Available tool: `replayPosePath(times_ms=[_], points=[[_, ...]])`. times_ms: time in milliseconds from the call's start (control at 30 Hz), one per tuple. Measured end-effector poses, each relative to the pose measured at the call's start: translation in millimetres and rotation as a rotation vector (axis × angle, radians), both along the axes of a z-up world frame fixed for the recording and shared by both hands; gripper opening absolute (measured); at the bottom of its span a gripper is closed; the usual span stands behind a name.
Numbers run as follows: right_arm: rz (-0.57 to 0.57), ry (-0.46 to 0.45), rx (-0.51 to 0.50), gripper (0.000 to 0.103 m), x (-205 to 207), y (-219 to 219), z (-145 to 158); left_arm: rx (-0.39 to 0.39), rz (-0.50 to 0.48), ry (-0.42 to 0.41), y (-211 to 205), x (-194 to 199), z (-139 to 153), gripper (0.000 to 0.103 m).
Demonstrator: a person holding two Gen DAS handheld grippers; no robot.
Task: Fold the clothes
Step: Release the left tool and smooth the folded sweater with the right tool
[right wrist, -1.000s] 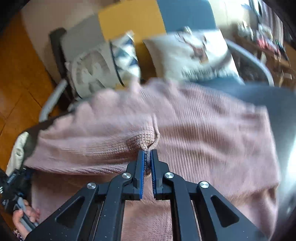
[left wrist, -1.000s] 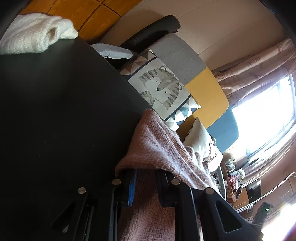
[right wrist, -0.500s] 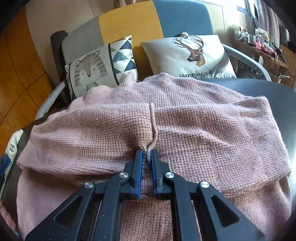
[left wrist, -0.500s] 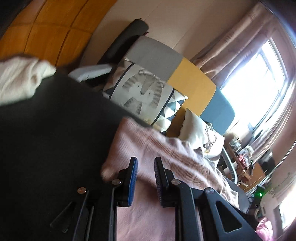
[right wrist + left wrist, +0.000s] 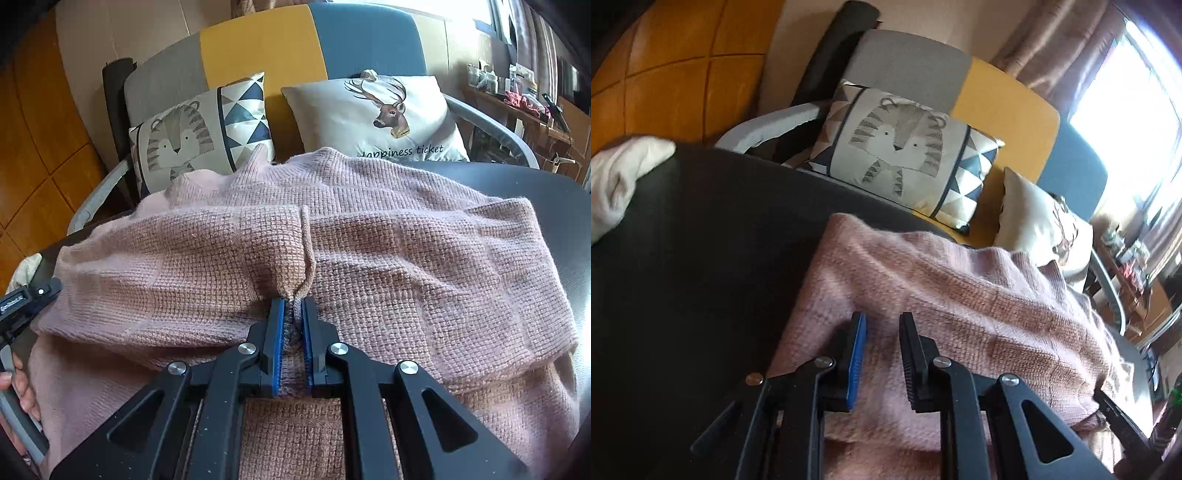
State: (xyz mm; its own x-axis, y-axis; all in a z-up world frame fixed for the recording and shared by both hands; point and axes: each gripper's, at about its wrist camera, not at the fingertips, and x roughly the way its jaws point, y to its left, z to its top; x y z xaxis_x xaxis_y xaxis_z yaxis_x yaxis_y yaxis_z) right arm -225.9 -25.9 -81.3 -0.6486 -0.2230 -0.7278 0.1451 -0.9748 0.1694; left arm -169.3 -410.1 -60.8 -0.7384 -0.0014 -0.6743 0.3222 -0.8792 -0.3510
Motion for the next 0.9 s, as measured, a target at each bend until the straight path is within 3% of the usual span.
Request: replayPosePath(times_ms=[167,333,633,800,900], points=[[0.002,-0.002,0.005,0.008,-0.4,-0.2,0.5,0.01,0.003,0.009,-2.1,4.6,-6.1,0.018],[0.046,-0.036,0.006,0.015,-3.9,0.4,11.4,0.018,-0.002,0.021,-3.9,5.1,-7.5,0.018],[0.32,0.201,0.04,0.019,26.2,-99.1,87.2,0.021,-0.003,0.032,-5.7,4.6,-8.3,0.017],[0.471,0.151,0.105,0.015,21.0,-178.8,60.4,0.026,-0.004,0.041,-7.7,5.4,-8.9,0.018],[0.452,0.088,0.084,0.013,7.5,-189.1,44.3,0.025,-0.004,0.046,-7.6,5.6,-9.2,0.018]])
